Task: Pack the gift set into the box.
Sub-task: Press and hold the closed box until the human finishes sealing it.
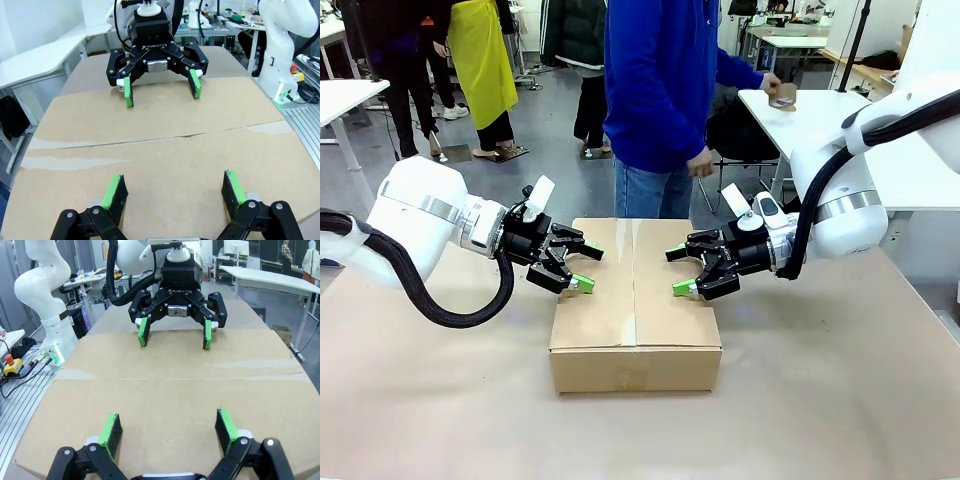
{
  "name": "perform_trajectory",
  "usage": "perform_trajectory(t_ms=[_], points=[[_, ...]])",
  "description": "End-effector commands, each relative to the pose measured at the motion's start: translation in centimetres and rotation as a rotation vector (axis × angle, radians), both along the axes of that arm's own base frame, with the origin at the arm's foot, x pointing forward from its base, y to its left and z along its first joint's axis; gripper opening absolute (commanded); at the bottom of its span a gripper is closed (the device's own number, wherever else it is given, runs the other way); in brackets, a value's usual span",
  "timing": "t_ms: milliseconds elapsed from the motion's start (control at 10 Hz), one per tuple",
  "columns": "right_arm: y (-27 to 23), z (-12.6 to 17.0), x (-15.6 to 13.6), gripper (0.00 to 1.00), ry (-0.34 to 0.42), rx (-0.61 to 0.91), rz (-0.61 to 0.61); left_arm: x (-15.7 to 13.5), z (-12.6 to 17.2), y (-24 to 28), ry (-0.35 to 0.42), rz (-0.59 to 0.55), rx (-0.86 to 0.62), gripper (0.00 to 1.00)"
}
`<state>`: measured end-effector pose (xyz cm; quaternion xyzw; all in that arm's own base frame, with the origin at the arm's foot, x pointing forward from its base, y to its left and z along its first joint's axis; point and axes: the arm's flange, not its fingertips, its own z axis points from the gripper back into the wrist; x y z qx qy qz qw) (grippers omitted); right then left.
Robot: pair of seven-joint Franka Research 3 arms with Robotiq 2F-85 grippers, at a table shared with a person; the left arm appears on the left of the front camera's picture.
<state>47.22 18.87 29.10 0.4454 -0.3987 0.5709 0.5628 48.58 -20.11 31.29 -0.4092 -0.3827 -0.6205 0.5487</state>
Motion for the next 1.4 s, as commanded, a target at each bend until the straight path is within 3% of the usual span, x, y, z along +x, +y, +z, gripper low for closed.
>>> perform_trajectory(t_ms=[0, 1300], points=[[-0.05, 0.04, 0.1, 1.0, -0.011, 0.003, -0.002, -0.07, -0.1, 0.0, 0.001, -0.002, 0.004, 1.0], [-0.05, 0.04, 0.1, 1.0, -0.011, 0.003, -0.002, -0.07, -0.1, 0.0, 0.001, -0.002, 0.004, 1.0]])
